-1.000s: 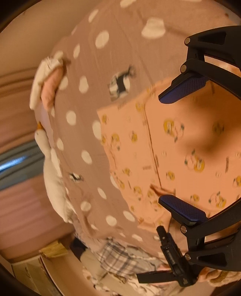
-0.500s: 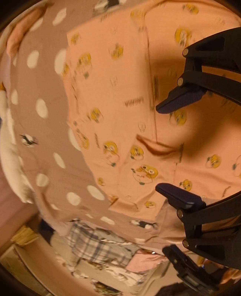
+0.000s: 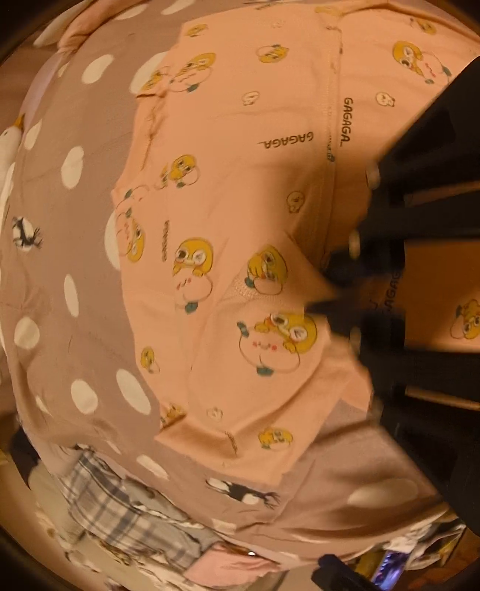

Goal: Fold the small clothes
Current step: 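Close the right tool on the sleepsuit's leg end and lift it, then carry the held leg end with the right tool up over the chest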

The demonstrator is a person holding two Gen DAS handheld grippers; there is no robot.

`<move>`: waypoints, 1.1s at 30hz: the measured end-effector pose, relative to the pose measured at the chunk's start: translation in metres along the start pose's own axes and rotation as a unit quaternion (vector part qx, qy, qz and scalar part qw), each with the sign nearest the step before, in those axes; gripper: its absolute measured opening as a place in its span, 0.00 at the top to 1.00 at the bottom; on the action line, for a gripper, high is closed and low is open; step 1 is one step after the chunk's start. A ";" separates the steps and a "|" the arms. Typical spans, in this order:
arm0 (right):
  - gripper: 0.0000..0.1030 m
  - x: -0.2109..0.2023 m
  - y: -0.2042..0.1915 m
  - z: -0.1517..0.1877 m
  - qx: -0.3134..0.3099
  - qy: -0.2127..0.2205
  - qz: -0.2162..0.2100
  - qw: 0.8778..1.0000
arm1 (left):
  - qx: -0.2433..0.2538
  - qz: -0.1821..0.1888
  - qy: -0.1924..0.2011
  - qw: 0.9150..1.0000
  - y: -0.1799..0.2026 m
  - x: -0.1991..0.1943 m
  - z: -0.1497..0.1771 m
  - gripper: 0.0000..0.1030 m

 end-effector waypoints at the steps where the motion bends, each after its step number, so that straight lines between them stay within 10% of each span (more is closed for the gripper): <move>1: 0.93 -0.005 -0.002 -0.001 -0.008 0.007 0.002 1.000 | -0.001 0.001 0.000 1.000 0.000 0.000 0.000 0.26; 15: 0.94 -0.128 0.001 -0.068 -0.044 0.154 0.025 0.987 | 0.000 0.010 -0.006 1.000 0.005 0.006 -0.002 0.26; 33: 0.94 -0.187 0.041 -0.081 0.006 0.222 0.043 0.974 | 0.037 0.030 -0.037 0.998 0.039 0.033 -0.002 0.26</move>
Point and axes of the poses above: each gripper's, at about its wrist camera, not at the fingertips, and x roughly the way its jaws point, y to its right, z to its underside, the point moved 1 cm from there along x, roughly the way its jaws point, and after that the axes turned 5 degrees about z, right-handed, at the moved point
